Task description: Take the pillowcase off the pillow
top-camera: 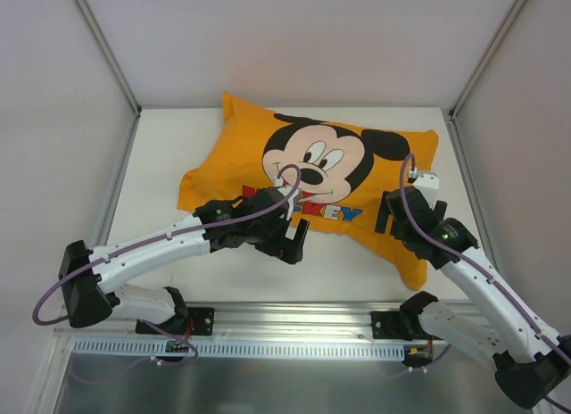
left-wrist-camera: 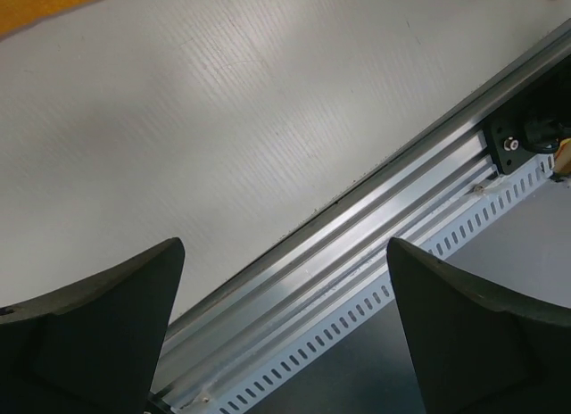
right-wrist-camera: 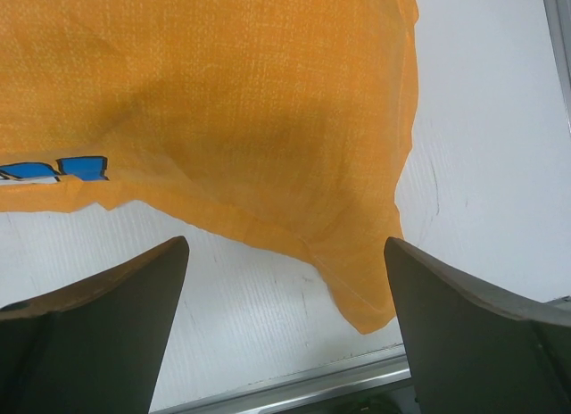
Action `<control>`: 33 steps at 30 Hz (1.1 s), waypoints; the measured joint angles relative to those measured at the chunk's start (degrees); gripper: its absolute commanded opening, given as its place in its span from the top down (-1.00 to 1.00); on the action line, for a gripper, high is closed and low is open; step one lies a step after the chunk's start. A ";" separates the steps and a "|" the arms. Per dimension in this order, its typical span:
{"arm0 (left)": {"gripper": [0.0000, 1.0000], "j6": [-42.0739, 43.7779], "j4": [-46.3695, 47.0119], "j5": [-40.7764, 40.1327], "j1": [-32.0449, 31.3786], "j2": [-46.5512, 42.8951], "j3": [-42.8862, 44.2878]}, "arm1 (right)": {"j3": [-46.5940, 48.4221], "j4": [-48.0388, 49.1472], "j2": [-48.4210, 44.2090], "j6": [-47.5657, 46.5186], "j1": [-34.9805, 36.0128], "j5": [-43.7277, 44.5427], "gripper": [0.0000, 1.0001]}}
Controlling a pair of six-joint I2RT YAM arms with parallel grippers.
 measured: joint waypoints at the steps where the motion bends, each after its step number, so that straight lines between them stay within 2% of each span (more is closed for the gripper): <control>1: -0.97 -0.11 0.00 -0.09 0.00 -0.50 0.00 | -0.17 0.04 -0.11 0.00 0.00 -0.11 -0.93; 6: -0.97 -2.08 0.04 -1.33 0.59 -3.19 0.11 | -0.83 0.07 -1.01 0.07 0.00 -0.20 -0.93; 8: -0.97 -3.04 -0.04 -0.48 3.30 -4.96 0.04 | -1.05 -0.17 -1.42 0.22 0.00 -0.13 -0.93; 10: -0.97 -4.17 0.81 0.52 10.36 -7.98 -1.20 | -1.16 -0.48 -1.97 0.31 0.00 -0.11 -0.93; 15: -0.97 -7.19 0.31 3.06 36.00 -15.39 -6.91 | -1.16 -1.77 -3.69 0.68 0.00 0.44 -0.93; 17: -0.97 -7.52 -0.90 2.82 40.94 -16.48 -8.20 | -1.16 -2.10 -4.46 0.68 0.00 0.68 -0.93; 23: -0.97 -6.67 -2.34 1.22 47.54 -13.51 -8.98 | -1.16 -2.34 -5.35 0.68 0.00 0.68 -0.93; 29: -0.98 -2.27 -0.79 0.09 48.54 -3.45 -8.79 | -1.16 -2.38 -5.20 0.87 0.00 0.55 -0.93; 33: -0.97 -3.41 2.78 1.95 51.80 -5.29 -11.89 | -1.18 -2.58 -5.29 0.90 0.00 0.46 -0.93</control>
